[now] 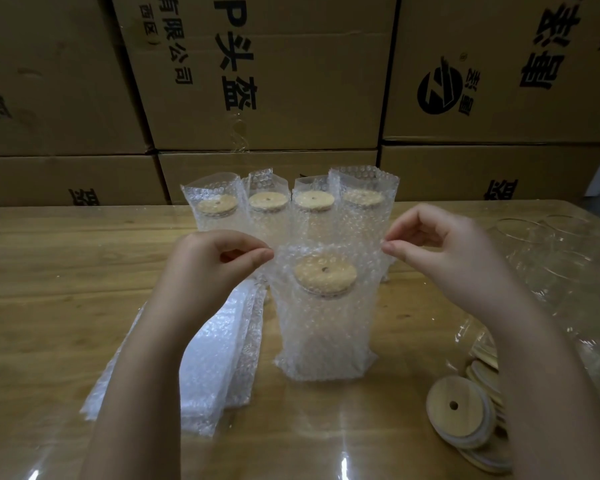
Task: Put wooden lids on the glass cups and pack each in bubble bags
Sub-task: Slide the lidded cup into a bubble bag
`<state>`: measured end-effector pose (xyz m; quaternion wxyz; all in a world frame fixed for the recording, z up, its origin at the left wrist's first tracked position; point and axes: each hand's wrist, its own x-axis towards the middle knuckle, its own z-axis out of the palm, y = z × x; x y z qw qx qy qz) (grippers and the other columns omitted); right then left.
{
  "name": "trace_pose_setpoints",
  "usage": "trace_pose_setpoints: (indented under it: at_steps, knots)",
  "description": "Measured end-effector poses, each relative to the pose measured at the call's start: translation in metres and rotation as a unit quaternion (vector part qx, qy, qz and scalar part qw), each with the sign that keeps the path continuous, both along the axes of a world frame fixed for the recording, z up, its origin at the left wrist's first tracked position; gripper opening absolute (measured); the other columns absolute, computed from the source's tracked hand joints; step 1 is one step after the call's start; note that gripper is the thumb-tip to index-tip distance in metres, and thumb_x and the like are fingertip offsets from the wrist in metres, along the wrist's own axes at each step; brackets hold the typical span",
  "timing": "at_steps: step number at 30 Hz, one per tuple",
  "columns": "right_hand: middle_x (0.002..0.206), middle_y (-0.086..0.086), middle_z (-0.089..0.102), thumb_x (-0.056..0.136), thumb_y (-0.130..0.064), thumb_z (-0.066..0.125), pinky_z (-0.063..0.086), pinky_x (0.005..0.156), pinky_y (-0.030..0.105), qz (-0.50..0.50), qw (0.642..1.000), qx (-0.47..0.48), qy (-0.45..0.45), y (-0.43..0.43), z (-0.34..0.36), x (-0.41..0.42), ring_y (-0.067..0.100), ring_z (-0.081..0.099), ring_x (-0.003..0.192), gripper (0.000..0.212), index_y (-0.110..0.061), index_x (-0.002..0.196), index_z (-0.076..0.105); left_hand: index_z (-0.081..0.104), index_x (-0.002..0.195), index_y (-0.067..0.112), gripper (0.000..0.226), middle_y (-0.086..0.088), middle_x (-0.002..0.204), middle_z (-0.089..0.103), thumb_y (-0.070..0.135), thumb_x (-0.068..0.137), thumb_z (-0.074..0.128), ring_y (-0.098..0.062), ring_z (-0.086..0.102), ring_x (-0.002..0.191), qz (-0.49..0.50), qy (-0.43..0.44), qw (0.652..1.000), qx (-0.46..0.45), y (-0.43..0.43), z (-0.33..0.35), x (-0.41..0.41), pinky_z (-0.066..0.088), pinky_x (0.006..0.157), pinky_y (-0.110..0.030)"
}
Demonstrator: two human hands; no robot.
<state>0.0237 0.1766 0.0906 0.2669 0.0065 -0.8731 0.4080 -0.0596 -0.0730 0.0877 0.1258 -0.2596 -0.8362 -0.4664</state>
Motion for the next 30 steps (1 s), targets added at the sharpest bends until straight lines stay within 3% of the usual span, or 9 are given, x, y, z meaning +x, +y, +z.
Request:
trace_pose_setpoints:
  at_steps: [7,9,13,16,19,22,24,26,30]
  knots:
    - [0.088,-0.014,0.064,0.085,-0.014,0.068,0.052,0.079,0.020,0.019,1.000,-0.002,0.001,0.000,0.000,0.000,0.002,0.062,0.085,0.019,-0.031,0.091,0.061,0.067,0.086,0.025,0.019,0.010,0.077,0.070,0.009,0.080,0.075,-0.002,0.065,0.074,-0.013,-0.005,0.999,0.053,0.004,-0.002,0.000,0.050,0.066,-0.010]
    - [0.093,-0.014,0.062,0.082,-0.024,0.067,0.053,0.083,0.023,0.057,0.998,-0.017,-0.035,0.001,0.000,0.001,0.001,0.061,0.089,0.023,-0.038,0.099,0.059,0.062,0.093,0.031,0.027,0.011,0.082,0.069,0.008,0.084,0.071,0.000,0.064,0.080,-0.015,0.012,0.999,0.044,0.005,-0.002,0.000,0.049,0.068,-0.010]
    - [0.111,-0.024,0.057,0.056,-0.067,0.066,0.051,0.091,0.028,0.104,0.988,-0.013,-0.113,-0.001,-0.002,0.000,-0.005,0.055,0.103,0.069,-0.057,0.121,0.045,0.056,0.114,0.045,0.040,0.021,0.112,0.064,0.035,0.079,0.072,0.004,0.059,0.105,-0.102,-0.020,0.994,0.025,0.003,-0.003,0.001,0.049,0.082,-0.012]
    - [0.117,-0.023,0.057,0.052,-0.075,0.061,0.050,0.093,0.034,0.088,0.988,-0.016,-0.122,-0.005,-0.007,-0.007,0.001,0.055,0.108,0.080,-0.053,0.127,0.043,0.051,0.125,0.045,0.064,0.024,0.123,0.060,0.055,0.066,0.074,0.002,0.057,0.114,-0.164,-0.090,0.982,0.039,0.008,-0.006,-0.001,0.051,0.091,-0.021]
    - [0.114,-0.020,0.061,0.053,-0.076,0.057,0.051,0.088,0.031,0.047,0.991,-0.052,-0.117,-0.009,-0.012,-0.012,0.003,0.057,0.105,0.076,-0.045,0.121,0.055,0.056,0.122,0.040,0.063,0.019,0.117,0.065,0.057,0.066,0.077,-0.004,0.063,0.106,-0.106,-0.127,0.984,0.073,0.018,-0.015,-0.006,0.052,0.092,-0.030]
    - [0.087,-0.020,0.064,0.057,-0.071,0.058,0.049,0.071,0.026,0.026,0.992,-0.067,-0.106,-0.011,-0.014,-0.015,0.000,0.058,0.082,0.052,-0.039,0.097,0.067,0.065,0.108,0.035,0.046,0.013,0.099,0.072,0.049,0.065,0.073,-0.008,0.067,0.094,-0.065,-0.166,0.977,0.121,0.023,-0.021,-0.012,0.053,0.078,-0.020]
    - [0.073,-0.011,0.064,0.069,-0.057,0.066,0.050,0.067,0.034,0.029,0.993,-0.071,-0.091,-0.012,-0.016,-0.016,0.006,0.057,0.069,0.026,-0.035,0.083,0.070,0.071,0.097,0.029,0.022,0.009,0.089,0.073,0.033,0.075,0.076,-0.006,0.068,0.088,-0.071,-0.167,0.973,0.143,0.025,-0.025,-0.014,0.050,0.070,-0.012]
    - [0.074,-0.002,0.065,0.081,-0.040,0.067,0.053,0.070,0.043,0.020,0.996,-0.062,-0.066,-0.012,-0.017,-0.018,0.018,0.060,0.071,0.010,-0.031,0.078,0.070,0.073,0.089,0.025,0.010,0.001,0.085,0.074,0.019,0.081,0.074,-0.007,0.069,0.083,-0.075,-0.151,0.973,0.155,0.027,-0.026,-0.015,0.051,0.070,-0.011]
    - [0.072,-0.009,0.066,0.088,-0.031,0.064,0.052,0.071,0.040,-0.006,0.998,-0.048,-0.026,-0.011,-0.017,-0.019,0.017,0.062,0.073,0.012,-0.029,0.076,0.067,0.072,0.082,0.024,0.013,0.002,0.078,0.073,0.012,0.083,0.072,-0.005,0.067,0.073,-0.055,-0.102,0.979,0.166,0.027,-0.027,-0.017,0.052,0.069,-0.014]
